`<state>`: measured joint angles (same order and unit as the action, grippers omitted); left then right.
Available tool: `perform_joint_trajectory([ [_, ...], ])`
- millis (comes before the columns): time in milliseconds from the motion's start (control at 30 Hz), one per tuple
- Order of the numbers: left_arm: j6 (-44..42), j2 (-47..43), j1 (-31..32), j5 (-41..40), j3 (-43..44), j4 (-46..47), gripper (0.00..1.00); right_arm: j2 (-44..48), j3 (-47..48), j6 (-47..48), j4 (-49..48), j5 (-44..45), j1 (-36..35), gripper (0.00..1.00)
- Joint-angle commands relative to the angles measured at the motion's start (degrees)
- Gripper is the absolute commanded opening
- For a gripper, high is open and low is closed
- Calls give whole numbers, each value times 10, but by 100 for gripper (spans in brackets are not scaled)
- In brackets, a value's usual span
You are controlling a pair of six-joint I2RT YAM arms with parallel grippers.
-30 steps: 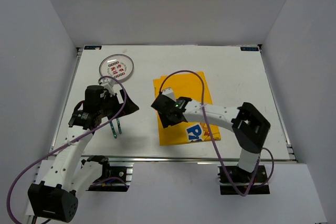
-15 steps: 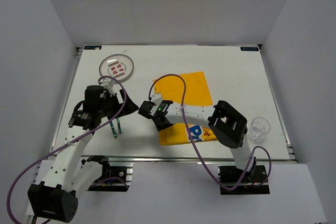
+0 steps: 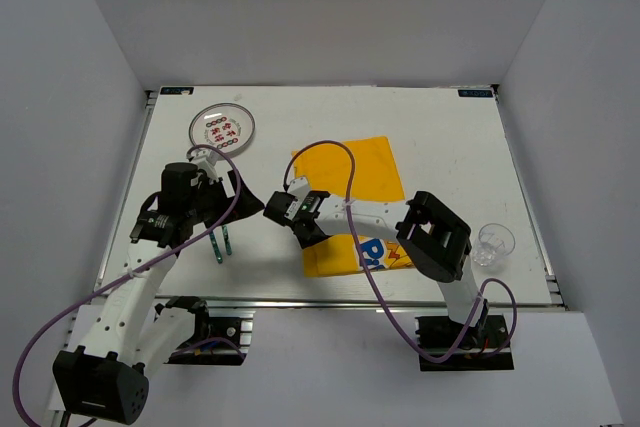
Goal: Set the dinner table for one person
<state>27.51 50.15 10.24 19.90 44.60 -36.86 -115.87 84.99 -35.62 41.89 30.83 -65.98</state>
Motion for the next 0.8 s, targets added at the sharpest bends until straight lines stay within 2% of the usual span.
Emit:
perform_joint_trajectory([
  [0,1,-10,1,-1,1,0,98,-6,6,-9,-12,-4,1,50],
  [100,1,-12,1,-4,2,2,98,-11,4,-14,-17,-8,1,48],
  [133,1,-11,1,-3,2,1,98,-14,2,-14,-19,-12,3,42],
  [233,1,-12,1,-4,2,1,98,-20,-2,-16,-25,-14,1,33],
  [467,3,-14,1,-7,4,-1,98,-20,-6,-19,-26,-14,2,27],
  [567,5,-19,1,-16,4,-3,98,-21,-9,-19,-28,-15,1,18],
  [600,6,-21,1,-18,3,-3,98,-22,-10,-20,-30,-16,2,12],
  [667,8,-24,1,-22,3,-3,98,-23,-11,-22,-30,-17,1,10],
  [700,9,-26,1,-24,3,-4,98,-22,-12,-22,-32,-18,1,1],
  [767,9,-27,1,-24,3,-5,98,-20,-11,-24,-31,-18,1,0],
])
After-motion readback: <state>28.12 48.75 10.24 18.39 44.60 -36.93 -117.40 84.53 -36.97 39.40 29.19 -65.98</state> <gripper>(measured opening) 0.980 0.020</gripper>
